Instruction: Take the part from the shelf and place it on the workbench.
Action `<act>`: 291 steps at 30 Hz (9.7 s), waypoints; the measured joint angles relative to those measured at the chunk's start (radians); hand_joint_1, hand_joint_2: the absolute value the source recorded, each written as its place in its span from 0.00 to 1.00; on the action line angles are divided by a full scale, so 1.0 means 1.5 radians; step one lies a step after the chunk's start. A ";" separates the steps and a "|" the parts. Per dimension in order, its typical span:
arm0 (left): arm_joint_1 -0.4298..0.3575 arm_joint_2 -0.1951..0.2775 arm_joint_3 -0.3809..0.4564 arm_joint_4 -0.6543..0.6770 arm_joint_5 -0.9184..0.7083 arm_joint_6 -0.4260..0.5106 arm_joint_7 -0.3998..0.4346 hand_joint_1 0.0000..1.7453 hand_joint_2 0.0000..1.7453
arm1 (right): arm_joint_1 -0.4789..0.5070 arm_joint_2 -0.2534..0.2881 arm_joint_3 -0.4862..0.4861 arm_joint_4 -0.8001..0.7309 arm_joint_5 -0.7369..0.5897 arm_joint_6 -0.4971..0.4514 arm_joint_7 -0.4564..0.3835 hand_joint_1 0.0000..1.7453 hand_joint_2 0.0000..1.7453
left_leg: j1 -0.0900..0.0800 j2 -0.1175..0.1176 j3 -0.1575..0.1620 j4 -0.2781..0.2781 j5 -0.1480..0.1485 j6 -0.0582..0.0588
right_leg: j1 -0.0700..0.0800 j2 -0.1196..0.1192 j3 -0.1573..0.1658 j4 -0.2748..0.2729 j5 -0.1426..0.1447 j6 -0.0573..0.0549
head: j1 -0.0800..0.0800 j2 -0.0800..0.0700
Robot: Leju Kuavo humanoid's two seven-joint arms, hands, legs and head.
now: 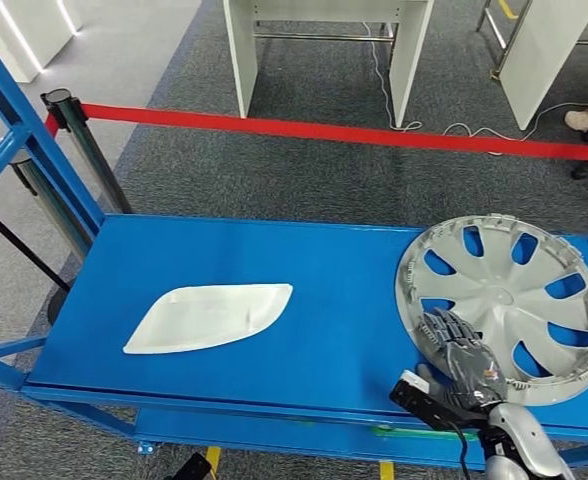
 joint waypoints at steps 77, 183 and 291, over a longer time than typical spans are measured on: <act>0.001 0.004 -0.001 0.000 -0.007 0.013 0.000 0.00 0.00 | -0.058 0.035 -0.031 0.081 -0.008 0.039 -0.027 1.00 1.00 | 0.013 -0.003 0.029 -0.046 0.026 0.020 | 0.000 0.006 -0.040 0.073 -0.042 0.031 | 0.003 0.000; -0.001 0.005 0.009 0.000 -0.021 0.001 0.014 0.00 0.00 | 0.143 -0.038 -0.186 -0.127 -0.190 0.106 -0.178 0.00 1.00 | 0.000 -0.004 0.001 -0.005 0.004 0.001 | -0.004 0.005 -0.013 0.017 -0.007 0.008 | 0.004 0.000; 0.017 0.007 0.050 0.000 0.014 0.031 -0.014 0.00 0.00 | 0.175 -0.127 -0.223 -0.344 0.199 -0.209 -0.116 1.00 1.00 | -0.006 -0.002 0.010 -0.048 0.037 0.032 | 0.003 0.004 -0.051 0.084 -0.049 0.024 | 0.006 0.000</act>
